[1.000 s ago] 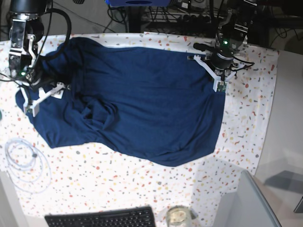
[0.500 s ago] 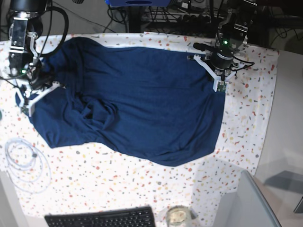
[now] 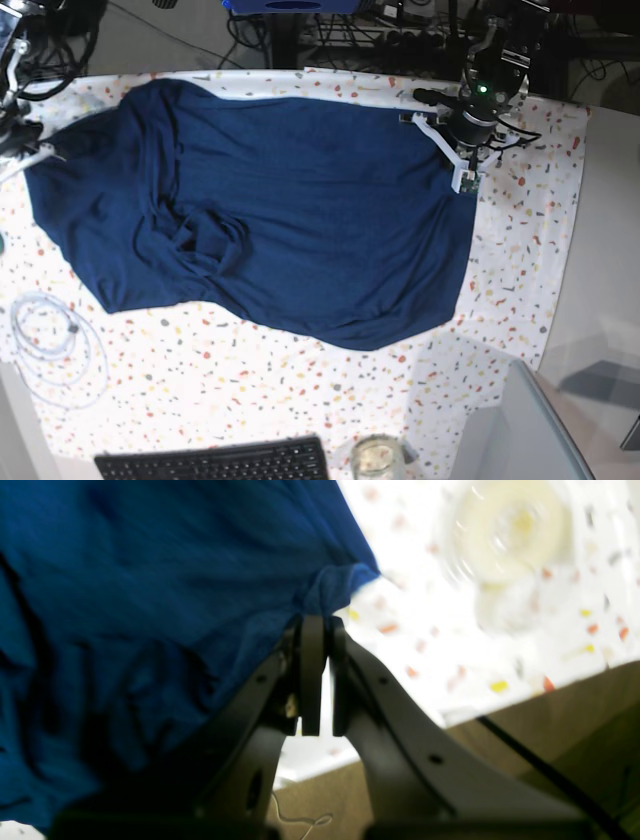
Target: Layout the t-shirt on the table in an organized manner, then fold the t-shirt properly
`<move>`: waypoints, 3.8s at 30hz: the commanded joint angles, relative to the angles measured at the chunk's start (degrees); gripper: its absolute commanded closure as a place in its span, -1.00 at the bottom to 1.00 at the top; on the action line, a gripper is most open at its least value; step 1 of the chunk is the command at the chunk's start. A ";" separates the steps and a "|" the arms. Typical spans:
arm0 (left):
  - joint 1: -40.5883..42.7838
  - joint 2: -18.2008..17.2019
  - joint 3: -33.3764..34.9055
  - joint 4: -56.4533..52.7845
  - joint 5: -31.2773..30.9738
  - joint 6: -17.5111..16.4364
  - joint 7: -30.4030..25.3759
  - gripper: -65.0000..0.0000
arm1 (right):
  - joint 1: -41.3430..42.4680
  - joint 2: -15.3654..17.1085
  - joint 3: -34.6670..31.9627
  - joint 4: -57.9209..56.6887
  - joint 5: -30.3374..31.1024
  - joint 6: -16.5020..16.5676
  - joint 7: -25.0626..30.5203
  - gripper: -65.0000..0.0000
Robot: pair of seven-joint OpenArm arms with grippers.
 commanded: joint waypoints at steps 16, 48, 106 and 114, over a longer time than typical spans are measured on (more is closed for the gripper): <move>2.84 -1.67 -0.29 6.64 -0.03 0.38 -0.81 1.00 | -1.06 1.30 3.14 -8.15 0.02 3.27 4.00 0.97; -7.36 14.06 -29.12 3.30 0.32 -10.78 14.66 -0.33 | -1.06 1.30 2.79 -8.50 0.10 3.53 4.26 0.97; -32.59 14.06 -24.37 10.15 0.58 -11.40 26.62 1.00 | 22.85 15.10 -5.12 -9.91 0.02 3.53 -4.26 0.97; -36.99 14.24 -23.58 2.77 0.58 -11.40 26.00 1.00 | 34.28 18.97 -9.61 -26.26 -0.07 3.44 -4.09 0.97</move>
